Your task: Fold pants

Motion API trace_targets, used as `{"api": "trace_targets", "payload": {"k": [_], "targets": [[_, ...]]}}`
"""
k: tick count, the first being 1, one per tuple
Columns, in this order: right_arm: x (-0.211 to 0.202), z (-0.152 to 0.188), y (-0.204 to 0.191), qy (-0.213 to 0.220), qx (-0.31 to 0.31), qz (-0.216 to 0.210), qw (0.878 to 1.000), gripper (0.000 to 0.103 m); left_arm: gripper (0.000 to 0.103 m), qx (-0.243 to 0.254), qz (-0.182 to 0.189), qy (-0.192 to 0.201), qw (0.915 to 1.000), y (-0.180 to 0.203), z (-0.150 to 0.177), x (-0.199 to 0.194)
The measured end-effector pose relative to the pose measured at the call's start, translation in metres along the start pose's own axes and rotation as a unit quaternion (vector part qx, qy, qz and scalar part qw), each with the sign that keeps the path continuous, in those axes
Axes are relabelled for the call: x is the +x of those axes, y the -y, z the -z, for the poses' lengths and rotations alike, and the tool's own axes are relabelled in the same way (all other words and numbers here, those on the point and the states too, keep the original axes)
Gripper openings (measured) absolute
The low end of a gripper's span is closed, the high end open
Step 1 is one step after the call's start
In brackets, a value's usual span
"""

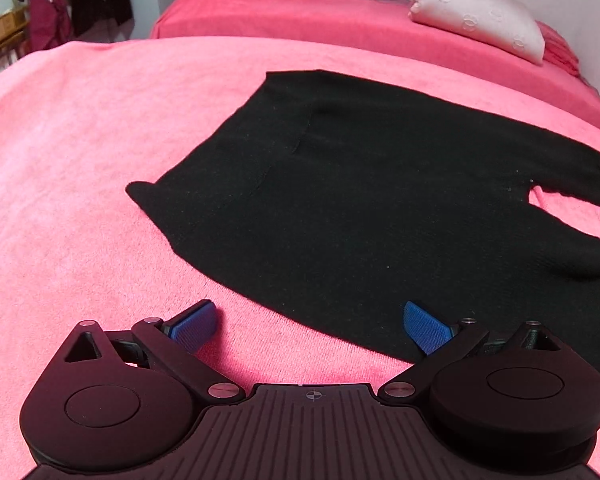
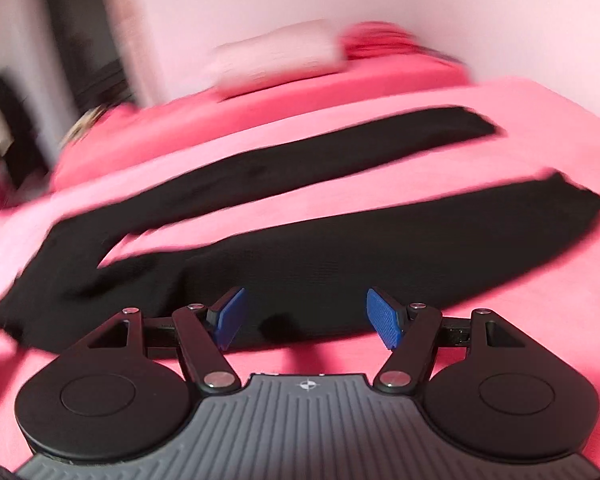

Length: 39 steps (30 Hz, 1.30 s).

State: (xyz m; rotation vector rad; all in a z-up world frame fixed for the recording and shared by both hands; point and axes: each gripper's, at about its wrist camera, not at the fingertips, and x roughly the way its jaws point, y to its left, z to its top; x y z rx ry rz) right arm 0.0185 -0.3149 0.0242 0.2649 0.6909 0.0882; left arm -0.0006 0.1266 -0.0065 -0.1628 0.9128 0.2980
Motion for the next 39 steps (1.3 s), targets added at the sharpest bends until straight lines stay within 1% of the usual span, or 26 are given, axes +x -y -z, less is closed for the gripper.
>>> {"api": "trace_targets", "payload": {"k": [1,2,4,5,6,9,12,14,15,16,17,18,20,22,24,25,27,29,31,32,33,34,35,36,37,39], "targets": [[-0.003,-0.002,0.014,0.007,0.031,0.011,0.999,0.078,0.103,0.000,-0.002,0.000,1.0000,0.001,0.000,0.001],[-0.006,-0.005,0.029,0.016,0.066,0.026,0.997,0.079,0.103,0.000,-0.005,0.000,1.0000,0.001,0.000,0.001],[-0.010,-0.007,0.058,0.031,0.141,0.069,0.987,0.080,0.103,0.000,-0.008,0.000,1.0000,0.002,-0.001,0.001],[-0.010,-0.007,0.068,0.033,0.167,0.086,0.982,0.080,0.103,-0.001,-0.008,0.000,1.0000,0.002,-0.001,0.001],[-0.009,-0.006,0.077,0.036,0.188,0.092,0.977,0.080,0.103,-0.002,-0.008,0.000,1.0000,0.003,-0.001,0.001],[-0.004,-0.007,0.085,0.045,0.209,0.073,0.974,0.084,0.103,-0.003,-0.007,-0.001,1.0000,0.002,-0.001,0.000],[0.009,-0.013,0.081,0.048,0.201,0.061,0.976,0.083,0.103,-0.006,-0.009,-0.002,0.9999,0.002,-0.001,-0.001],[0.019,-0.017,0.082,0.052,0.200,0.055,0.977,0.076,0.103,-0.006,-0.009,-0.003,0.9999,0.003,-0.001,-0.001],[0.023,-0.018,0.082,0.055,0.192,0.057,0.978,0.063,0.103,-0.007,-0.009,-0.003,0.9999,0.002,-0.001,-0.001],[0.026,-0.020,0.080,0.060,0.176,0.067,0.980,0.035,0.103,-0.007,-0.008,-0.003,0.9999,0.002,-0.001,-0.001],[0.028,-0.021,0.078,0.063,0.164,0.073,0.982,0.017,0.103,-0.008,-0.007,-0.003,0.9999,0.001,-0.001,-0.001],[0.031,-0.021,0.082,0.058,0.159,0.071,0.983,0.012,0.103,-0.008,-0.007,-0.003,0.9999,0.001,-0.001,-0.001],[0.029,-0.019,0.088,0.059,0.168,0.057,0.982,0.011,0.103,-0.008,-0.007,-0.004,0.9999,0.002,-0.002,0.000],[0.016,-0.021,0.094,0.085,0.163,0.060,0.981,0.010,0.103,-0.008,-0.008,-0.003,0.9999,0.001,-0.001,0.000],[0.004,-0.023,0.105,0.119,0.178,0.084,0.973,0.007,0.103,-0.006,-0.007,-0.003,1.0000,0.002,-0.001,0.000],[0.005,-0.023,0.111,0.116,0.186,0.093,0.971,0.007,0.103,-0.005,-0.007,-0.002,1.0000,0.002,-0.001,0.001],[0.016,-0.022,0.116,0.076,0.191,0.093,0.974,0.007,0.103,-0.006,-0.006,-0.002,1.0000,0.001,-0.002,0.001],[0.017,-0.020,0.110,0.079,0.169,0.104,0.977,0.008,0.103,-0.008,-0.005,-0.001,1.0000,0.001,-0.002,0.001],[0.017,-0.020,0.110,0.077,0.186,0.095,0.975,0.019,0.103,-0.007,-0.006,-0.001,1.0000,0.001,-0.002,0.001],[0.016,-0.020,0.110,0.076,0.194,0.095,0.973,0.022,0.103,-0.007,-0.006,-0.001,1.0000,0.001,-0.002,0.001],[0.015,-0.020,0.110,0.076,0.196,0.101,0.972,0.030,0.103,-0.007,-0.006,-0.002,1.0000,0.001,-0.002,0.000],[0.013,-0.021,0.109,0.074,0.193,0.109,0.972,0.046,0.103,-0.008,-0.005,-0.002,1.0000,0.000,-0.002,0.000],[0.009,-0.021,0.108,0.078,0.190,0.114,0.972,0.054,0.103,-0.009,-0.003,-0.003,1.0000,0.000,-0.002,-0.001],[0.005,-0.022,0.108,0.088,0.187,0.117,0.971,0.065,0.103,-0.011,-0.001,-0.004,0.9999,-0.001,-0.002,-0.002],[-0.001,-0.022,0.106,0.098,0.184,0.121,0.971,0.067,0.103,-0.012,0.001,-0.004,0.9999,-0.002,-0.002,-0.004],[-0.011,-0.021,0.104,0.111,0.175,0.128,0.970,0.067,0.103,-0.015,0.003,-0.004,0.9999,-0.003,-0.001,-0.006]]}}
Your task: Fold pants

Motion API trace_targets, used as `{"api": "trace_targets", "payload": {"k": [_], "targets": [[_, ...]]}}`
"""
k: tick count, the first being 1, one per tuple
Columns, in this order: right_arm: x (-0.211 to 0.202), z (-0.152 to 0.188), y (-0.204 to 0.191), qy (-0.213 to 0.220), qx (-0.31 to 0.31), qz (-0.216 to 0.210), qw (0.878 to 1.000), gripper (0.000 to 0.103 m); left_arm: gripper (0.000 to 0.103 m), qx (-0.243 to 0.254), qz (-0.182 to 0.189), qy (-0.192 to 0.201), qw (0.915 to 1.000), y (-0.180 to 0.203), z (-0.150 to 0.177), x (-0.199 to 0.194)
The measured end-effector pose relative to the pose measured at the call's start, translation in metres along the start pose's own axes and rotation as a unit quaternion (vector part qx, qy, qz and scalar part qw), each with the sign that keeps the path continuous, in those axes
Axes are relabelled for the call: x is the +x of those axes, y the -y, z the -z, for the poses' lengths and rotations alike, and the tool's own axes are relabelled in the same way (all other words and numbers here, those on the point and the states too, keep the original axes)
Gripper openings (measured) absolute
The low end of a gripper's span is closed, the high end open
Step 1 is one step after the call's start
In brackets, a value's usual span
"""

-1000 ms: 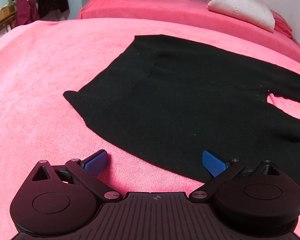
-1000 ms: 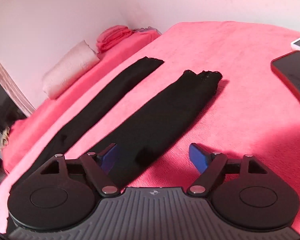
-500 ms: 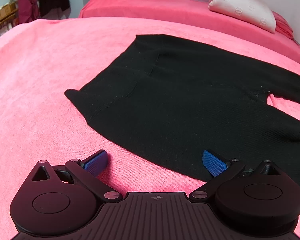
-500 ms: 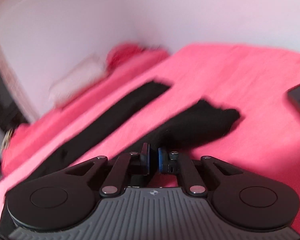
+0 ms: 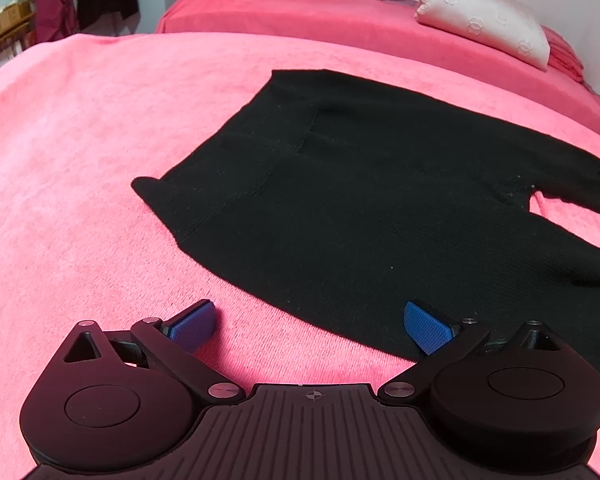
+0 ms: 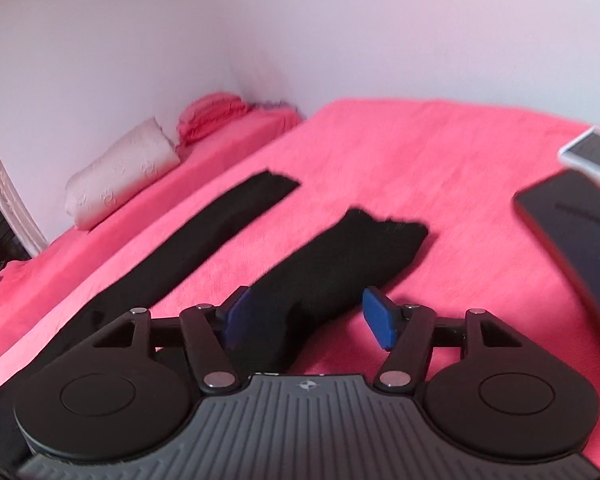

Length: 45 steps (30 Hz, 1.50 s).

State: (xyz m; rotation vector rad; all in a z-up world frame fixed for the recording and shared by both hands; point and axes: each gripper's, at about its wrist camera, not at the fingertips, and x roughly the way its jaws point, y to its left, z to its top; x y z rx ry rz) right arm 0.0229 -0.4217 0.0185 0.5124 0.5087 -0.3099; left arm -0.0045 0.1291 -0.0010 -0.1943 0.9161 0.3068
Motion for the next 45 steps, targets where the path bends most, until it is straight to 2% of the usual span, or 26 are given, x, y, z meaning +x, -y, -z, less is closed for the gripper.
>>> {"api": "trace_targets", "payload": {"k": [5,8,12,17,25,30,40,43,45], "targets": [[-0.022,0.000,-0.005,0.007,-0.013,-0.027,1.000,0.069,0.103,-0.002,0.006,0.000,1.0000,0.001,0.003,-0.009],[-0.034,0.006,-0.014,0.005,-0.022,-0.052,0.998,0.073,0.103,-0.009,0.030,-0.007,0.9995,0.000,0.006,-0.019],[-0.037,0.016,-0.029,-0.029,-0.034,-0.096,0.994,0.073,0.103,-0.022,0.075,-0.013,0.9969,-0.006,0.014,-0.037],[-0.037,0.027,-0.047,-0.056,-0.058,-0.128,0.989,0.073,0.103,-0.018,0.071,-0.015,0.9972,-0.007,0.020,-0.048],[-0.039,0.041,-0.058,-0.086,-0.068,-0.144,0.983,0.073,0.103,-0.008,0.067,-0.027,0.9973,0.008,0.016,-0.041],[-0.043,0.043,-0.062,-0.088,-0.076,-0.143,0.983,0.073,0.103,0.012,0.059,-0.025,0.9979,0.018,0.015,-0.037],[-0.044,0.046,-0.066,-0.096,-0.084,-0.142,0.982,0.073,0.103,0.009,0.059,-0.033,0.9976,0.020,0.011,-0.026],[-0.044,0.046,-0.067,-0.097,-0.088,-0.142,0.981,0.073,0.103,0.000,0.076,-0.038,0.9964,0.018,0.010,-0.020],[-0.045,0.045,-0.066,-0.099,-0.089,-0.143,0.981,0.073,0.103,-0.025,0.100,-0.037,0.9940,0.011,0.008,-0.016]]}}
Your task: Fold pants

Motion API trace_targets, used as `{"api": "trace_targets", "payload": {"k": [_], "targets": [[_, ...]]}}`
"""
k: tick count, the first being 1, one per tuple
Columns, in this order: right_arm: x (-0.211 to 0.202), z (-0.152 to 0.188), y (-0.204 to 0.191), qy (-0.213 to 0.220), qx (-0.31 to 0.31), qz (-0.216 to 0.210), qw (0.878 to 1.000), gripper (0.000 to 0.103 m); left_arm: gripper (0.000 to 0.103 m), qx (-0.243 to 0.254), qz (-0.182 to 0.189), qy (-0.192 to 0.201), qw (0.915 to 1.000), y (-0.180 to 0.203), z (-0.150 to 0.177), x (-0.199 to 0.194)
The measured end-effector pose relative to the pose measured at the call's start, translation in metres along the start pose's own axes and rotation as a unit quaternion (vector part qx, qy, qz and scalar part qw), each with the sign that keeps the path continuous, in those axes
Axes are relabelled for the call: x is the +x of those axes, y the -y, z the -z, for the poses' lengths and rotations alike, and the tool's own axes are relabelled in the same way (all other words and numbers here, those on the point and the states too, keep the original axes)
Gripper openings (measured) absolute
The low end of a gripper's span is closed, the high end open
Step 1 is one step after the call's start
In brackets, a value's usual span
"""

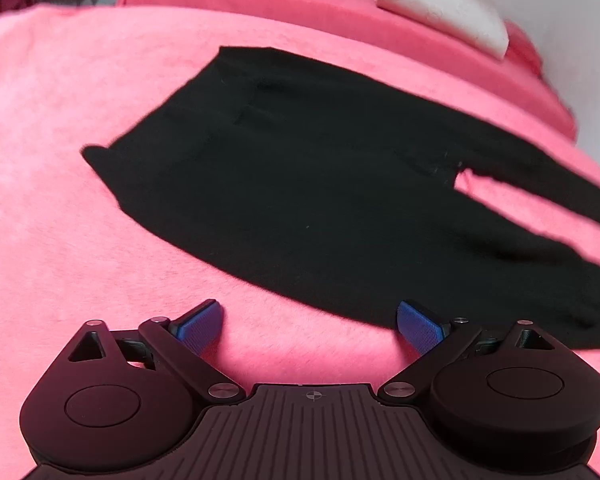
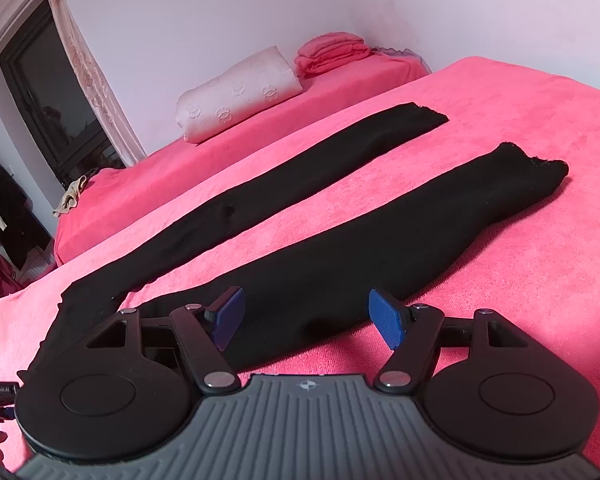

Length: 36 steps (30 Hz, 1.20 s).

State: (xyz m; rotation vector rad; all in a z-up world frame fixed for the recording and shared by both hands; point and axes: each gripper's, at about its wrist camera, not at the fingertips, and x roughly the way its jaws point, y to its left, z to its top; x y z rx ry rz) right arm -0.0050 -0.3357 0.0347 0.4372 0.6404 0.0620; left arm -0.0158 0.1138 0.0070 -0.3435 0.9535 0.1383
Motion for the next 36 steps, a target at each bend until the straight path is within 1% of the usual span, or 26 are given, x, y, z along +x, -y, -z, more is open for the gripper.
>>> {"api": "trace_targets", "payload": {"k": [3,6,8,9,10,12,14,15,17,18,19,20,22,23,25,27,30,32,36], "targets": [[-0.002,-0.002,0.007,-0.017,0.019,-0.019,0.999,0.073,0.103,-0.041,0.031,0.008,0.9987,-0.012,-0.004,0.000],[-0.005,-0.003,0.025,-0.048,0.071,-0.058,0.995,0.070,0.103,-0.068,0.068,0.009,0.9953,-0.021,-0.006,-0.002],[-0.007,-0.004,0.038,-0.061,0.103,-0.070,0.990,0.066,0.103,-0.072,0.074,0.018,0.9945,-0.024,-0.003,-0.004],[-0.009,-0.004,0.045,-0.064,0.117,-0.072,0.988,0.063,0.103,-0.072,0.074,0.021,0.9945,-0.024,-0.003,-0.004],[-0.010,-0.005,0.049,-0.066,0.126,-0.073,0.987,0.061,0.103,-0.072,0.072,0.023,0.9946,-0.024,-0.002,-0.004],[-0.008,-0.008,0.060,-0.068,0.144,-0.069,0.985,0.061,0.103,-0.072,0.072,0.023,0.9945,-0.023,-0.004,-0.002],[0.002,-0.011,0.069,-0.073,0.162,-0.063,0.982,0.058,0.103,-0.079,0.079,0.024,0.9934,-0.024,-0.007,0.002],[0.009,-0.011,0.074,-0.077,0.176,-0.065,0.979,0.052,0.103,-0.081,0.080,0.029,0.9931,-0.024,-0.008,0.005],[0.019,-0.012,0.081,-0.072,0.200,-0.080,0.974,0.048,0.103,-0.084,0.074,0.036,0.9931,-0.024,-0.009,0.008],[0.024,-0.013,0.084,-0.071,0.208,-0.085,0.972,0.041,0.101,-0.085,0.073,0.044,0.9928,-0.024,-0.010,0.007],[0.028,-0.014,0.085,-0.071,0.210,-0.083,0.972,0.033,0.095,-0.086,0.073,0.049,0.9924,-0.025,-0.010,0.007],[0.032,-0.016,0.086,-0.072,0.207,-0.081,0.972,0.030,0.088,-0.089,0.072,0.052,0.9920,-0.027,-0.011,0.008],[0.040,-0.017,0.085,-0.075,0.193,-0.075,0.976,0.010,0.081,-0.100,0.075,0.057,0.9906,-0.031,-0.012,0.008],[0.043,-0.018,0.085,-0.076,0.187,-0.071,0.977,0.009,0.072,-0.104,0.078,0.060,0.9896,-0.033,-0.012,0.007],[0.043,-0.022,0.081,-0.071,0.174,-0.073,0.980,0.009,0.068,-0.107,0.079,0.070,0.9887,-0.034,-0.014,0.003],[0.039,-0.029,0.074,-0.056,0.149,-0.076,0.984,0.008,0.068,-0.099,0.084,0.092,0.9873,-0.031,-0.019,-0.005],[0.034,-0.047,0.060,-0.032,0.114,-0.084,0.989,0.008,0.068,-0.073,0.080,0.123,0.9864,-0.020,-0.034,-0.015],[0.037,-0.065,0.051,-0.021,0.094,-0.088,0.991,0.008,0.067,-0.060,0.080,0.133,0.9860,-0.012,-0.050,-0.014],[0.059,-0.108,0.038,-0.021,0.069,-0.093,0.993,0.008,0.065,-0.039,0.082,0.146,0.9851,0.006,-0.091,-0.001]]}}
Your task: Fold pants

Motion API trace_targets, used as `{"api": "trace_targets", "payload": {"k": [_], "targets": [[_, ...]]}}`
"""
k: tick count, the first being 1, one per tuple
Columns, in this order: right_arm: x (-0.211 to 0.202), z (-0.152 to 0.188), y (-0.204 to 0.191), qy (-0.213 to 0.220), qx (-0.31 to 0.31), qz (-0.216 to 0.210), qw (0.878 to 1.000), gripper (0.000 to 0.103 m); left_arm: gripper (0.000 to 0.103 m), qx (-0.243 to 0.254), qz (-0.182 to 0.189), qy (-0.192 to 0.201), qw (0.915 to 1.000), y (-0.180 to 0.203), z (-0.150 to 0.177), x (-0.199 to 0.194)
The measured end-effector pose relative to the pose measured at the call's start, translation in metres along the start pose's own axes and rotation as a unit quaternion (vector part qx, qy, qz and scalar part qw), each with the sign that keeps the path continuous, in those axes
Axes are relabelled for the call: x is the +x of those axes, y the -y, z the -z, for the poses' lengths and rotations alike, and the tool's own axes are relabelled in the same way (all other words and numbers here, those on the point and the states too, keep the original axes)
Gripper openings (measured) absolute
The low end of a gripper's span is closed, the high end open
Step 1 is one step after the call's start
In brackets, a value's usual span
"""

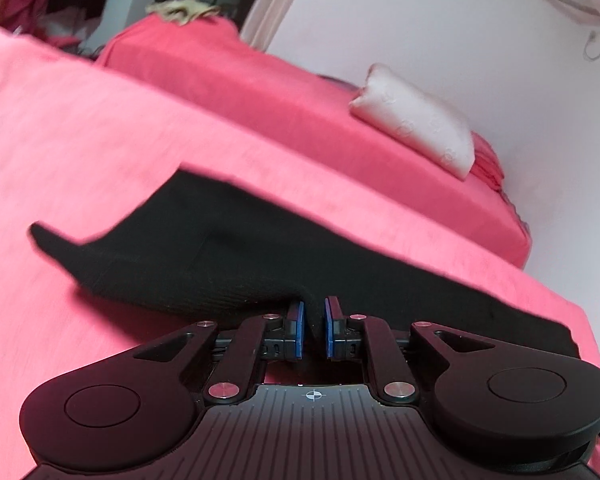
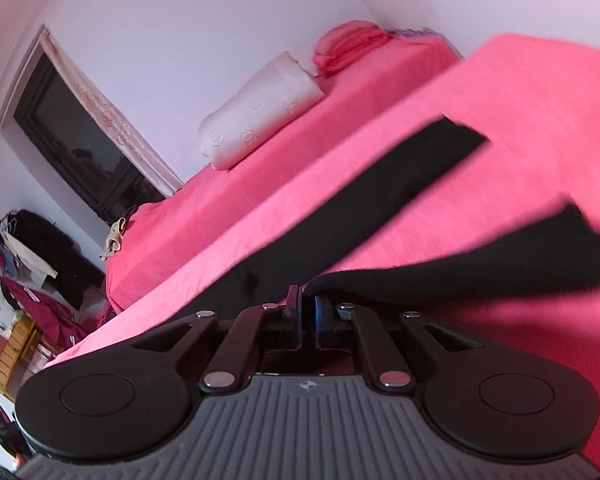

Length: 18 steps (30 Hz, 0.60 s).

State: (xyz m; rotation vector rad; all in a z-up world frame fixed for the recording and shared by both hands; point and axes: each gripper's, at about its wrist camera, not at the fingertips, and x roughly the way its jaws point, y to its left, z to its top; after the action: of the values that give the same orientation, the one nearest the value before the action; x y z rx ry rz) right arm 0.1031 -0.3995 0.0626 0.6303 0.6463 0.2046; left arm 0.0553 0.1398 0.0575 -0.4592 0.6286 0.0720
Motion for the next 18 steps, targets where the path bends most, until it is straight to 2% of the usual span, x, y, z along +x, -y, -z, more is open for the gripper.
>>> {"api": "trace_targets", "payload": {"k": [4,8,9,11,13,15,17,18], "targets": [[0.043,-0.044,-0.013,-0.010,-0.017,0.010,1.000,0.008,0.066,0.013,0.003,-0.004,0.9999,0.019,-0.036,0.048],[0.101,-0.081,-0.012,-0.038,-0.005,0.021,0.999,0.008,0.066,0.035,-0.024,-0.029,0.9987,0.034,-0.062,0.114],[0.118,-0.087,-0.010,-0.045,-0.006,0.025,0.999,0.008,0.066,0.040,-0.030,-0.036,0.9981,0.035,-0.065,0.130],[0.153,-0.097,-0.002,-0.061,0.008,0.032,0.998,0.008,0.053,0.049,-0.045,-0.043,0.9968,0.036,-0.068,0.156],[0.182,-0.100,0.010,-0.076,0.023,0.037,0.996,0.011,0.053,0.058,-0.058,-0.050,0.9954,0.035,-0.069,0.172],[0.208,-0.102,0.023,-0.110,0.036,0.031,0.993,0.012,0.053,0.057,-0.065,-0.054,0.9947,0.028,-0.069,0.181],[0.215,-0.106,0.036,-0.121,0.077,0.014,0.990,0.015,0.074,0.045,-0.061,-0.055,0.9956,0.016,-0.073,0.180],[0.213,-0.111,0.044,-0.121,0.105,-0.009,0.987,0.020,0.078,0.039,-0.058,-0.052,0.9963,0.011,-0.075,0.177]]}}
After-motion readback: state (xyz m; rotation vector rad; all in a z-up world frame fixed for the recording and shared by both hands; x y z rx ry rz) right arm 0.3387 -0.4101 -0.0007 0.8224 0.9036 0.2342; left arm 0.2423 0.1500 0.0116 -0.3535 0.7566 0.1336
